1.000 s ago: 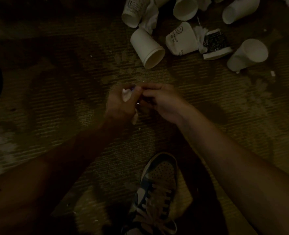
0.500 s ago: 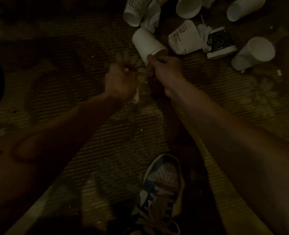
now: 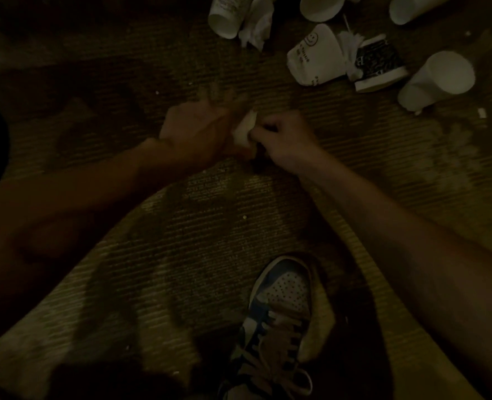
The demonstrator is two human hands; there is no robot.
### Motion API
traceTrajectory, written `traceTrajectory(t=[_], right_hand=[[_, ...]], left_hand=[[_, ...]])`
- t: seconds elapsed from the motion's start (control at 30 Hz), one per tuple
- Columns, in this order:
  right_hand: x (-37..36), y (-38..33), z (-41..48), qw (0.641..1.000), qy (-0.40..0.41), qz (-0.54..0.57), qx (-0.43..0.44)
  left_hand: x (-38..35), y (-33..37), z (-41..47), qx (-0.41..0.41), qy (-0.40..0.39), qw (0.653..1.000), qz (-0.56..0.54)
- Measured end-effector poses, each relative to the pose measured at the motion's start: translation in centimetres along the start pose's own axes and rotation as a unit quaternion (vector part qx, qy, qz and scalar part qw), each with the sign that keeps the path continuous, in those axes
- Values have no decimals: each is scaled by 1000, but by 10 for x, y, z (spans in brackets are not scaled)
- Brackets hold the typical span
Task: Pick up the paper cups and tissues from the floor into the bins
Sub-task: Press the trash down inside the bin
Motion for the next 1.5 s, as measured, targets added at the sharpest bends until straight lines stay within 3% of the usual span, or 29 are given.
traceTrajectory(t=[0.1,0.27,0.47,0.6,0.73,0.8,0.9,1.07,1.17,1.23,1.3,1.5], right_hand=[[4,8,-12,999,-25,-21,-16],[31,27,-23,998,42,28,-43],[30,26,-30,995,72,61,-44],[26,18,-37,994,73,60,-48],[15,-8,-52,996,73,49,-24],[0,-39,-54,995,70,77,-11],[-38,-118,-53,986,25,150,62],[-78,-263,-63,958,-22,179,223],[-98,-303,-59,946,-25,166,276],[-114,-317,-56,946,-26,143,289],[-126,-325,-56,947,-32,132,293],[-146,-354,-59,939,-63,49,334]], left_hand=[[-5,2,-7,-28,-9,999,30],[-6,-17,-17,-49,-35,998,0],[8,-39,-32,-72,-93,984,131],[37,-60,-62,-76,-113,982,131],[95,-77,-106,-71,-50,994,65],[134,-95,-135,-34,-17,999,-14],[187,-138,-186,43,96,991,-89],[254,-225,-265,166,337,913,-159],[248,-282,-283,233,381,875,-190],[227,-315,-281,269,353,871,-211],[205,-340,-272,279,302,890,-197],[169,-369,-239,268,82,940,-193]])
Point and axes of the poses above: each hand's wrist, its own z-axis towards the middle knuckle, its own x-axis out of the back of the hand, y = z × x, the point moved 3 cm from there along z, towards the middle knuckle
